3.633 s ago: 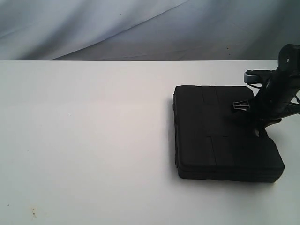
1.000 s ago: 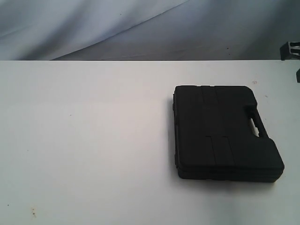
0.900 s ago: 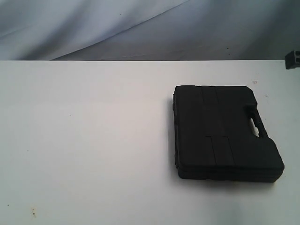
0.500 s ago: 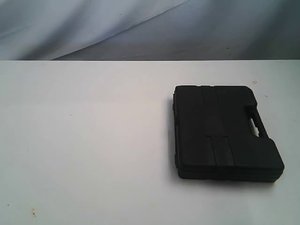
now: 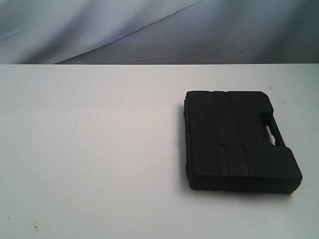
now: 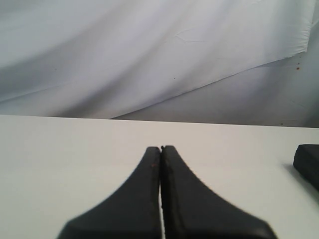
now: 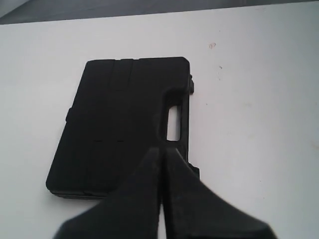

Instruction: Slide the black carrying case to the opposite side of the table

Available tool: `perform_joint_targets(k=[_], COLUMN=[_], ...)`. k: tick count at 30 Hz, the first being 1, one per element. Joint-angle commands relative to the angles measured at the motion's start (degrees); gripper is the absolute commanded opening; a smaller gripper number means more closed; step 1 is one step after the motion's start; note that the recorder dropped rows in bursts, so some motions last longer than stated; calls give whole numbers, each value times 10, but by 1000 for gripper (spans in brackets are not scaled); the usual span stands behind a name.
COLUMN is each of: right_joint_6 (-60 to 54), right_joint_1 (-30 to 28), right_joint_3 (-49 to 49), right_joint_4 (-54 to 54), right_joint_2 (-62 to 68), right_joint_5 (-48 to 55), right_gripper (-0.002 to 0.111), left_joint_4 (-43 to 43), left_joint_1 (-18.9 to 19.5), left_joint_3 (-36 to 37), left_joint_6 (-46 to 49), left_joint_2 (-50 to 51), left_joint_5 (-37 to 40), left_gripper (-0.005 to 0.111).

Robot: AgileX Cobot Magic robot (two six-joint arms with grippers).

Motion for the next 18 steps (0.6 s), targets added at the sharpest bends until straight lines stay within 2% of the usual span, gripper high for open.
perform_joint_targets(k=[1, 10, 18], right_joint_6=[-12, -12, 1], right_joint_1=[-4, -4, -4], right_joint_3=[4, 27, 186], right_joint_4=[4, -2, -3], right_joint_2=[-43, -136, -293], right_joint_5=[4, -28, -139], right_gripper=[0, 0, 0], left_joint_4=[-4, -4, -3], left_joint_1=[1, 1, 1], left_joint_3=[2, 2, 2], left_joint_6=[-1, -1, -1], left_joint_2=[-2, -2, -2], left_joint_5=[-1, -1, -1], left_gripper=[0, 0, 0])
